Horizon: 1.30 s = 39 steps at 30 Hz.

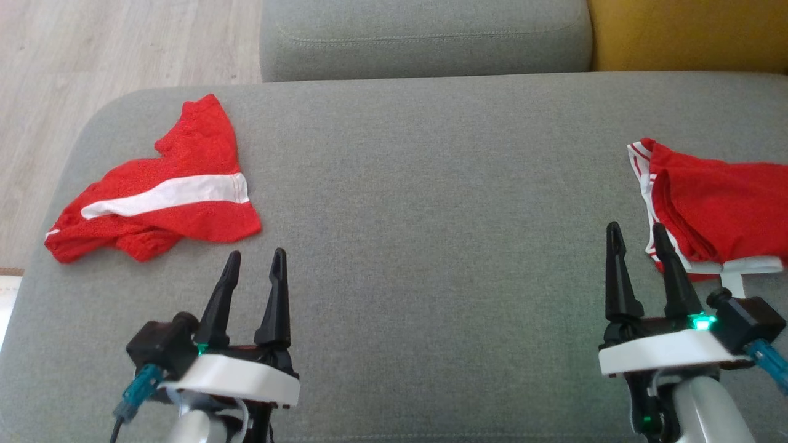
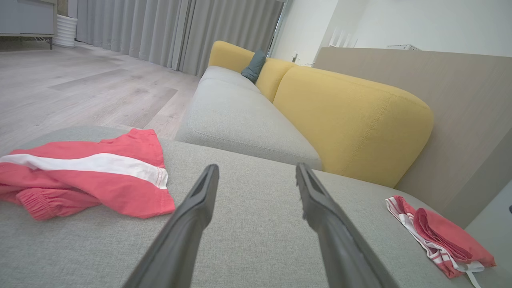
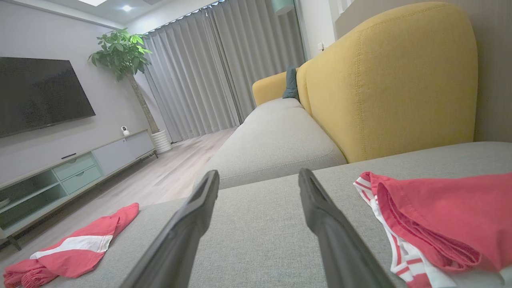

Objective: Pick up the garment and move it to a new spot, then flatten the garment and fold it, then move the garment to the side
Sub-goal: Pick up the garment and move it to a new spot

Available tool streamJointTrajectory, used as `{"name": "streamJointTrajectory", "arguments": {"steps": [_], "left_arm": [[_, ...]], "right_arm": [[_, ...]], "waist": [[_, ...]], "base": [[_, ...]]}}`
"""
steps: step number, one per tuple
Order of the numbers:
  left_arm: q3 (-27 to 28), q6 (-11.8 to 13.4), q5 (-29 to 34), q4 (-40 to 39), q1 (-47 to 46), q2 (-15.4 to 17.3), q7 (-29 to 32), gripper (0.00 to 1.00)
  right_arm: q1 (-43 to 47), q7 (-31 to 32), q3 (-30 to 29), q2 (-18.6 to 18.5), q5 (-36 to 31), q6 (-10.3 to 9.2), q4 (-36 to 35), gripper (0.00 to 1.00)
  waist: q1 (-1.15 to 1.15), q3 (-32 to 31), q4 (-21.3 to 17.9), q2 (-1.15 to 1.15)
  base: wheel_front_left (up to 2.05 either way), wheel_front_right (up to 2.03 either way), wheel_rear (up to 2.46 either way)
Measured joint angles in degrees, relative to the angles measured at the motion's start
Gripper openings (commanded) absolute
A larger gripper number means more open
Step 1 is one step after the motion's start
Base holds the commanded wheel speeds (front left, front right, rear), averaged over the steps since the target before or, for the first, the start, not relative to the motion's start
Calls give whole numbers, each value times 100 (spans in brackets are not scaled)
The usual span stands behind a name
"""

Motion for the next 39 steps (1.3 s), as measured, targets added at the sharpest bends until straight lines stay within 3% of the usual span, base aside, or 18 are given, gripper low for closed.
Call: {"name": "streamJointTrajectory", "arguments": {"steps": [14,21,32,39], "left_arm": [[1,-1,1,1,1,0,0,100],[56,-2,60,-9,4,0,0,100],[412,1,143,-86,7,4,0,100],[531,2,143,-100,25,2,0,100]], "right_arm": [[24,-1,20,0,0,0,-3,100],[148,-2,156,1,12,0,11,100],[136,-14,405,5,94,0,75,100],[135,-15,449,5,102,0,108,100]], "waist": [[0,-76,408,0],[0,-98,878,0],[0,-25,1970,0],[0,-29,2355,0]], "base": [[0,0,0],[0,0,0],[0,0,0],[0,0,0]]}}
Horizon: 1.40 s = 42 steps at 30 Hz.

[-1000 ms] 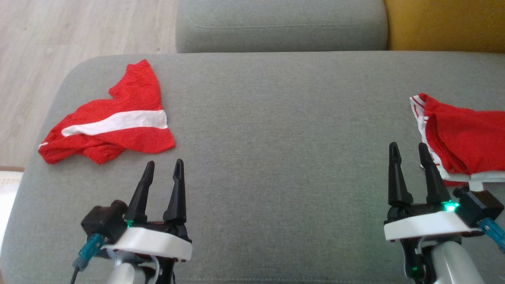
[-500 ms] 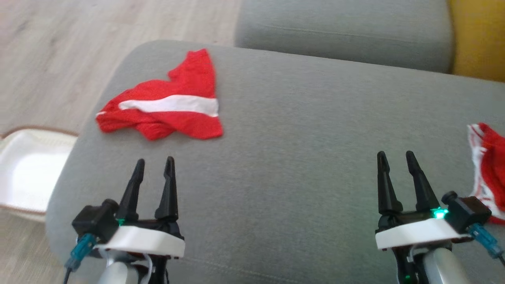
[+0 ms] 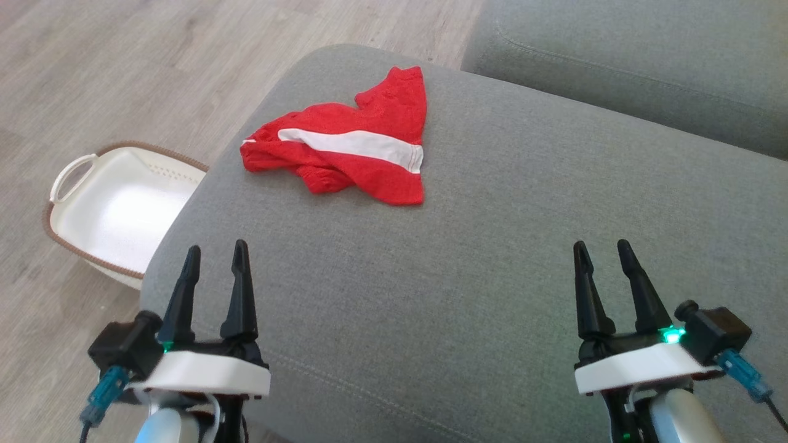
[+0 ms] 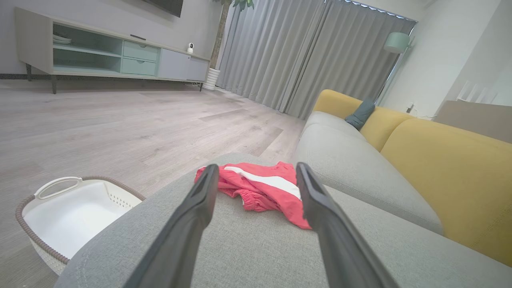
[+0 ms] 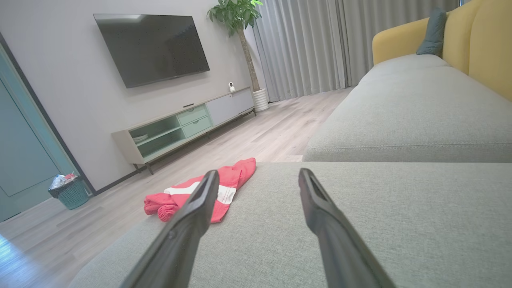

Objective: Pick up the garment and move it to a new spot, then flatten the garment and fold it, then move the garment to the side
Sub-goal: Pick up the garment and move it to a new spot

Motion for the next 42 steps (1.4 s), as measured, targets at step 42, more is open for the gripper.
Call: {"name": "streamJointTrajectory", "arguments": {"steps": [42], "left_arm": [[-1237,-758,-422,4196,-4487,1688,2198,100]], "right_arm": [[-1012,26,-602,-5,-817,0,-587,100]], "waist": [[2,2075,-1360,0]], "base": [[0,0,0]]}}
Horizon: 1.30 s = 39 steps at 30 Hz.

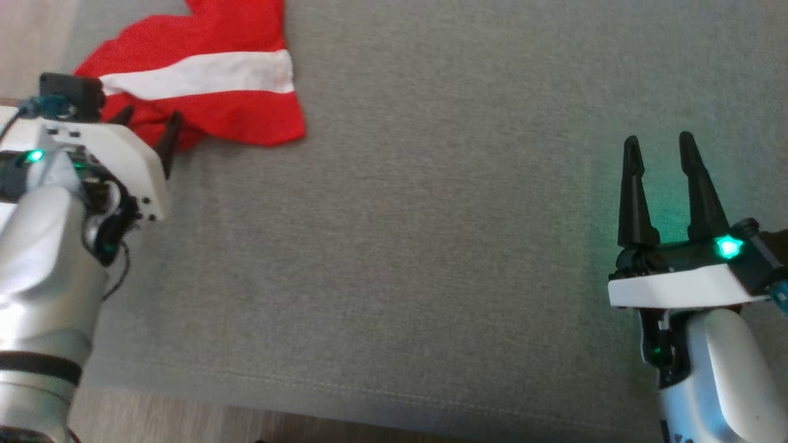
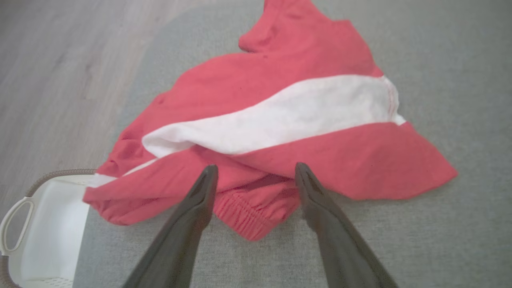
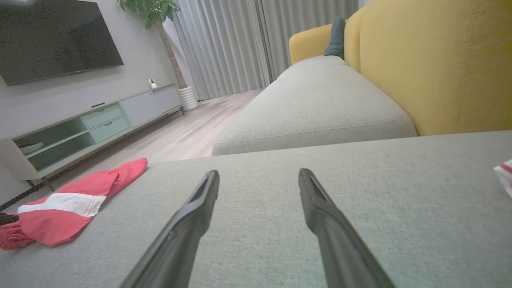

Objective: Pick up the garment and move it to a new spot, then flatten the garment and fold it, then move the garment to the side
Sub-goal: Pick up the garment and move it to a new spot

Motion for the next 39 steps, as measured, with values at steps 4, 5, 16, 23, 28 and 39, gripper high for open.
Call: {"name": "streamJointTrajectory", "arguments": {"steps": [4,5,16,23,28,39], "left_arm": [[-455,0,-344,363,-327,290,301,100],[-544,0,-419,446,-400,341,357,100],[-1043,0,-1203,1051,-853,504,500,0],[-1216,0,-1256,1074,-815,472,-511,0],[-1251,0,-1261,954,-818,434,-1131,0],[-1815,0,-1358,-47,-802,122,-980,0]], "right_arm": [[-64,1,-32,-1,-18,0,-73,100],[-104,1,-35,-2,-34,0,-93,100],[-201,-1,-70,-2,-42,0,-144,100],[-194,-2,-33,-2,-40,0,-27,100],[-157,-9,4,-2,51,0,153,100],[34,-18,3,1,269,0,381,100]], "waist": [[-1,224,-214,0],[-1,274,-263,0],[-1,415,-544,0],[-1,86,-466,0],[-1,-271,-407,0],[-2,-1012,-400,0]], "base": [[0,0,0],[0,0,0],[0,0,0],[0,0,0],[0,0,0],[0,0,0]]}}
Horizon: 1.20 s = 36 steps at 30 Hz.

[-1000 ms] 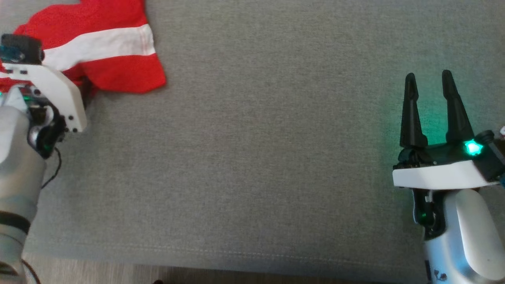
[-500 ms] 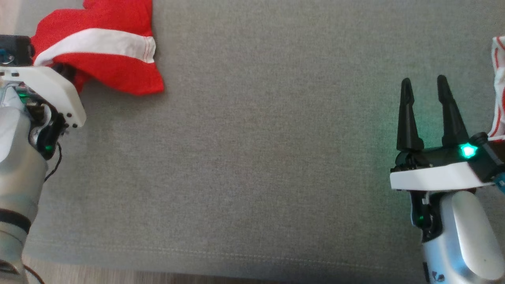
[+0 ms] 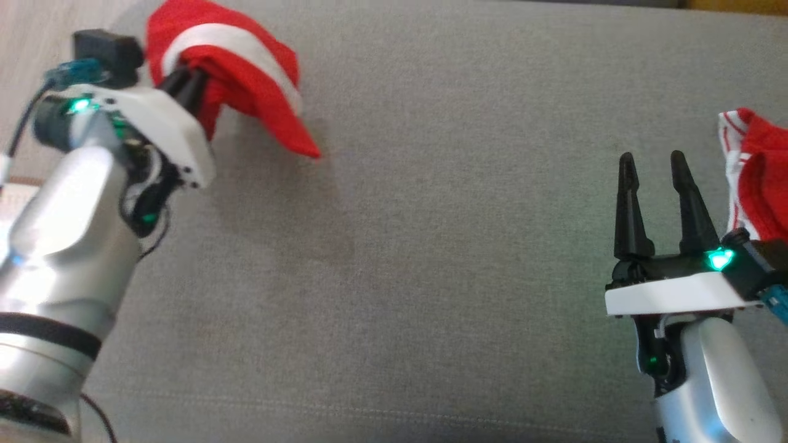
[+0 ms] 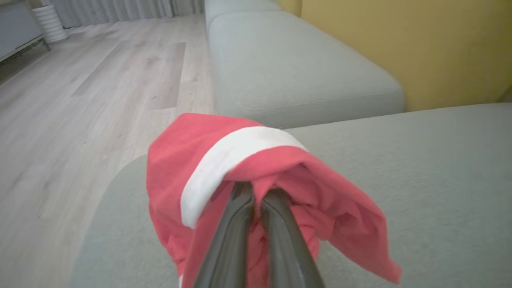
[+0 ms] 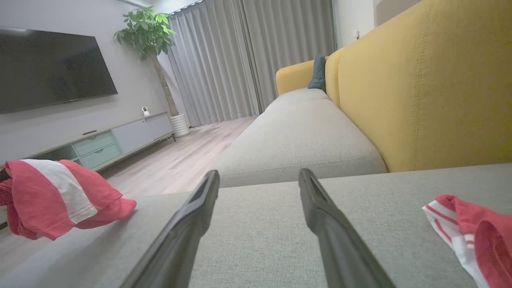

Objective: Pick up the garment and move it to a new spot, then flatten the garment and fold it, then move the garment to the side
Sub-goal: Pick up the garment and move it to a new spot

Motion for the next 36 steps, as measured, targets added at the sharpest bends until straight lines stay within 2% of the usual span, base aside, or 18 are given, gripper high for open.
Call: {"name": "streamJointTrajectory", "arguments": {"steps": [7,19,23,30,31,32,33,36], "left_arm": [[-142,112,-58,-710,201,-379,154,0],[-354,703,-155,-1746,313,-1138,281,0],[-570,934,151,-1751,324,-1246,107,0],[-1515,917,931,-970,591,-1312,14,0],[-1725,855,1035,-680,711,-1384,-15,33],[-1770,854,1078,-579,761,-1427,-91,78],[-1772,855,1077,-494,807,-1472,-167,100],[-1768,851,1056,-314,826,-1600,-382,100]], "right_arm": [[-3,-9,-80,0,44,0,0,100],[-160,-10,-390,2,85,0,-118,100],[-193,-10,-485,2,92,0,-152,100],[-243,-10,-553,2,93,0,-183,100],[-243,-10,-557,3,93,0,-185,100],[-243,-10,-560,2,93,0,-185,100],[-243,-10,-568,2,93,0,-185,100],[-242,-10,-602,2,92,0,-182,100]], "waist": [[0,-139,-221,0],[0,-152,-879,0],[0,-108,-1101,0],[0,5,-1386,0],[0,33,-1423,0],[0,42,-1429,0],[0,45,-1425,0],[0,34,-1362,0]], "base": [[0,0,0],[0,0,0],[0,0,0],[0,0,0],[0,0,0],[0,0,0],[0,0,0],[0,0,0]]}}
